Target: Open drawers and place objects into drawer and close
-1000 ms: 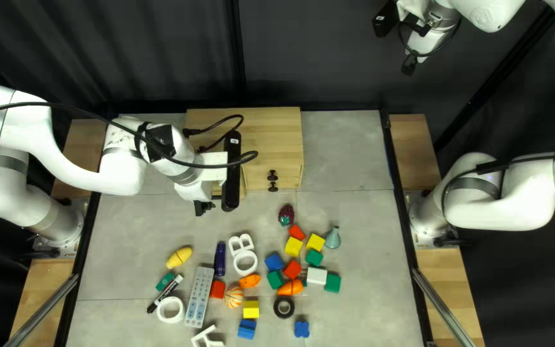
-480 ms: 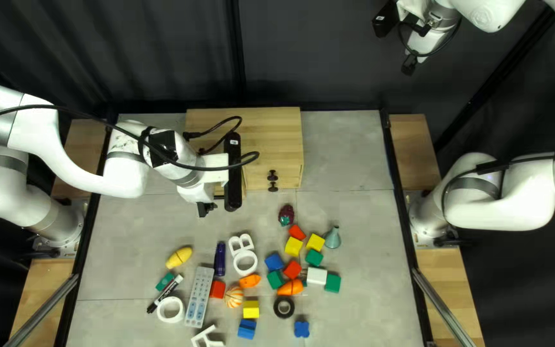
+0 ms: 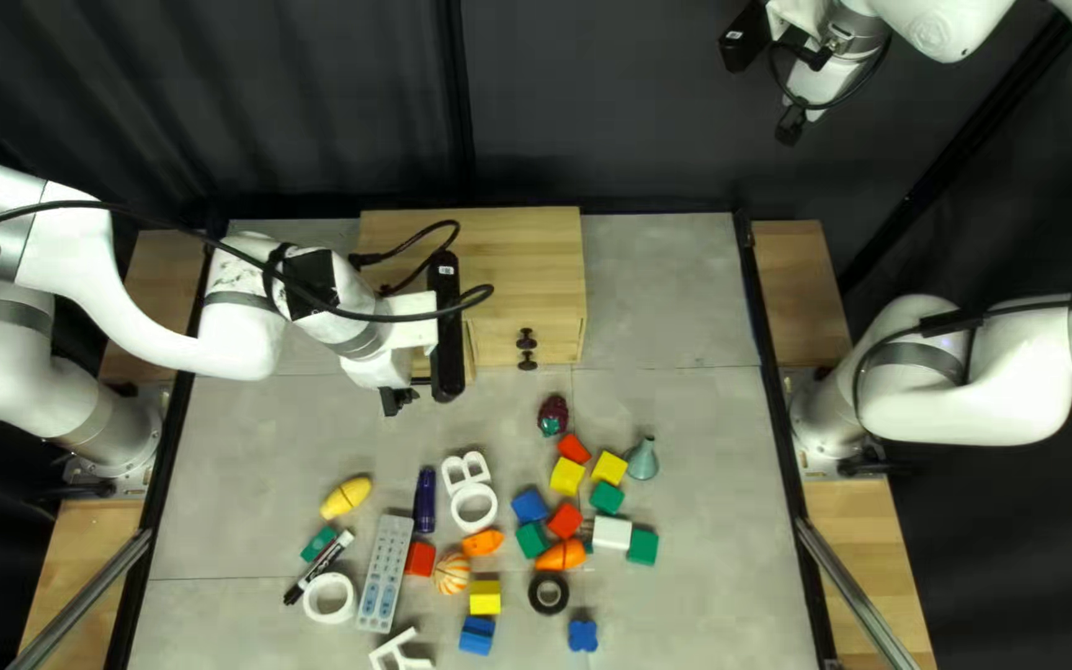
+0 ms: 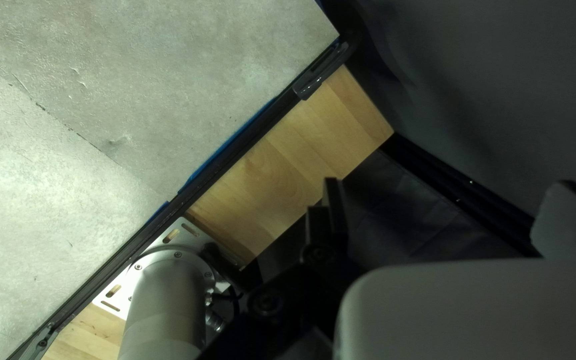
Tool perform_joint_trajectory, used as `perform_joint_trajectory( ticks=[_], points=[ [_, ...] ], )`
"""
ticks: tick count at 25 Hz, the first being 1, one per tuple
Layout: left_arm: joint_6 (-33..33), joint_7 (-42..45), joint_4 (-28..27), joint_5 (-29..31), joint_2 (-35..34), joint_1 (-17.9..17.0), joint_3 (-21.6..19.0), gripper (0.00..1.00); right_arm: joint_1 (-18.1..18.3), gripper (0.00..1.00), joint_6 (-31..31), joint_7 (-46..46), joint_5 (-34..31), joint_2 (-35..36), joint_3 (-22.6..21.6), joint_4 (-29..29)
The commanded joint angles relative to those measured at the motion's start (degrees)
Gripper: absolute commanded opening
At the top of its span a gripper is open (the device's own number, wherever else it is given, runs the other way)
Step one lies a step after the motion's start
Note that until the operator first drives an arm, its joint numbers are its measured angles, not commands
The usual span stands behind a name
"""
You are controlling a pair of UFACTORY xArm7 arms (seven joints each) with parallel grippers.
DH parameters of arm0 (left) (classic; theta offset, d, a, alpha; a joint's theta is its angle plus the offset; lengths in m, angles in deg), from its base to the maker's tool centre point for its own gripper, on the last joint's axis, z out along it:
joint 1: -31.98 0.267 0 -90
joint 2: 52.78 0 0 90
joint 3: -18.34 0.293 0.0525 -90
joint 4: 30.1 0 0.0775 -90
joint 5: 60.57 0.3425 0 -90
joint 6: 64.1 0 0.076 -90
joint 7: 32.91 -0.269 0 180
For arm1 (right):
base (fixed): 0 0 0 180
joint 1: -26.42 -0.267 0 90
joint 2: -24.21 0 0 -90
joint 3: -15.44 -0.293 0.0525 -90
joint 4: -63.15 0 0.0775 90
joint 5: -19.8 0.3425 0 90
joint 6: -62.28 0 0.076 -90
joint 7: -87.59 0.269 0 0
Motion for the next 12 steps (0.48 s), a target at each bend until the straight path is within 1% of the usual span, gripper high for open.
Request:
perform_joint_trajectory(
  ticks=[1,12],
  points=[
    [0.32,0.58,0.05,0.16,0.16,0.11,0.03,1.00,0.00,1.00,0.00,0.00,0.00,0.00,0.00,0.00],
    [1.65,0.94,0.34,-0.20,0.96,0.37,0.32,1.00,0.00,1.00,0.00,0.00,0.00,0.00,0.00,0.00]
  ],
)
